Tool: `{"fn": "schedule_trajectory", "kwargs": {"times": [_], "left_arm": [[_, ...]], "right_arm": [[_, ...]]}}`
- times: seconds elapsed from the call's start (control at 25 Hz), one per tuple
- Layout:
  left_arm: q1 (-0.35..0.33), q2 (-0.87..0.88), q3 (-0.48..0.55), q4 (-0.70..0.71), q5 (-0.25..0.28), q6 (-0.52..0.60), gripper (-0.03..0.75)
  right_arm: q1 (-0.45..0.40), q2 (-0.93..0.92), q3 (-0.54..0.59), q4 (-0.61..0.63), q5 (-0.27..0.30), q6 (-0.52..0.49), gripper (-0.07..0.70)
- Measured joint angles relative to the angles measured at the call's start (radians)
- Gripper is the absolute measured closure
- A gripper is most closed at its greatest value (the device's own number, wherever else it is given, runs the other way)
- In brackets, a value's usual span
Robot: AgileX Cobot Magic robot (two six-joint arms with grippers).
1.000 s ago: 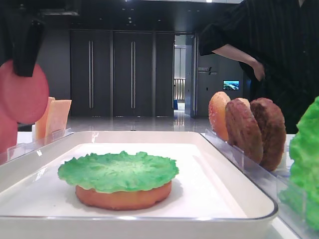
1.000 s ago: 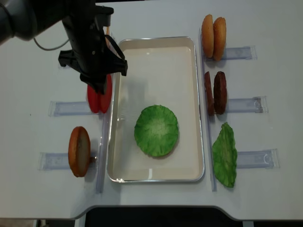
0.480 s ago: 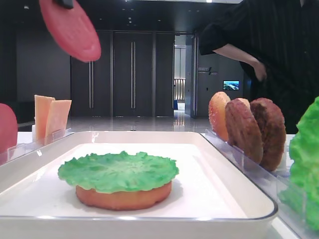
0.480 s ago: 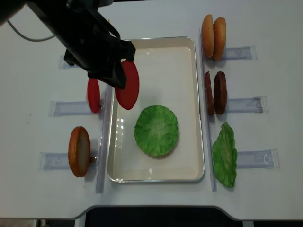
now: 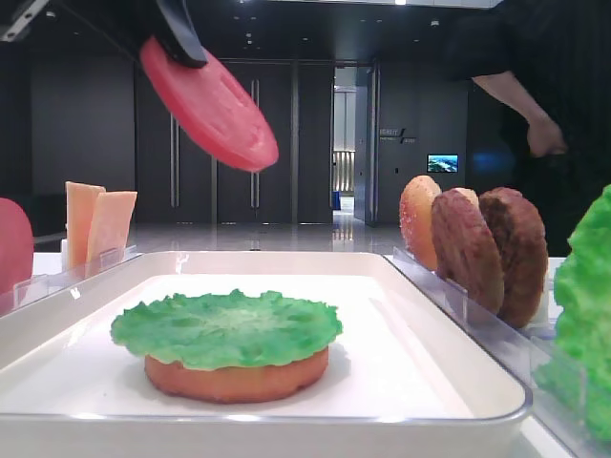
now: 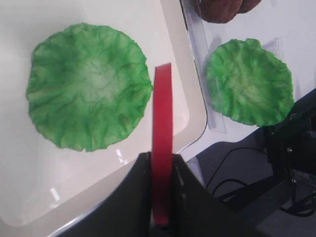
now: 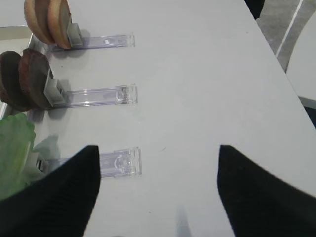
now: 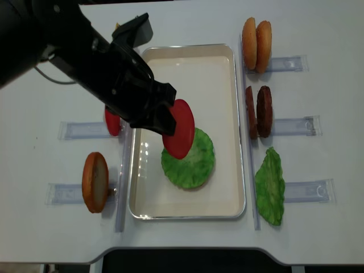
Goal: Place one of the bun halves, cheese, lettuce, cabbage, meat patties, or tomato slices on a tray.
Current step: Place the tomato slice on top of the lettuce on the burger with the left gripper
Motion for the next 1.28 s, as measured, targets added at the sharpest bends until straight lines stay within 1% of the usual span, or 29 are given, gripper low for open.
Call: {"fn": "schedule_trajectory", "kwargs": {"times": [0.16, 0.28, 0.4, 0.64, 0.76, 0.96, 1.28], "left_arm": [[0.000, 0.005, 0.100, -0.151, -0.111, 0.138, 0.662], [0.000, 0.038, 0.146, -0.242, -0.147, 0.232, 0.662], [0.000, 0.085, 0.165, -0.301, -0.160, 0.297, 0.662], [0.000, 0.140, 0.167, -0.377, -0.202, 0.378, 0.662], [0.000, 0.167, 0.167, -0.410, -0.208, 0.411, 0.662], [0.000, 0.189, 0.167, -0.438, -0.228, 0.445, 0.662], [0.012, 0.190, 0.167, -0.440, -0.228, 0.451, 0.662]], "right_arm": [[0.000, 0.000, 0.000, 0.000, 0.000, 0.000, 0.153], [0.000, 0.000, 0.000, 0.000, 0.000, 0.000, 0.153], [0.000, 0.000, 0.000, 0.000, 0.000, 0.000, 0.153], [0.000, 0.000, 0.000, 0.000, 0.000, 0.000, 0.153], [0.000, 0.000, 0.000, 0.000, 0.000, 0.000, 0.153], [0.000, 0.000, 0.000, 0.000, 0.000, 0.000, 0.153], [0.000, 0.000, 0.000, 0.000, 0.000, 0.000, 0.153]]}}
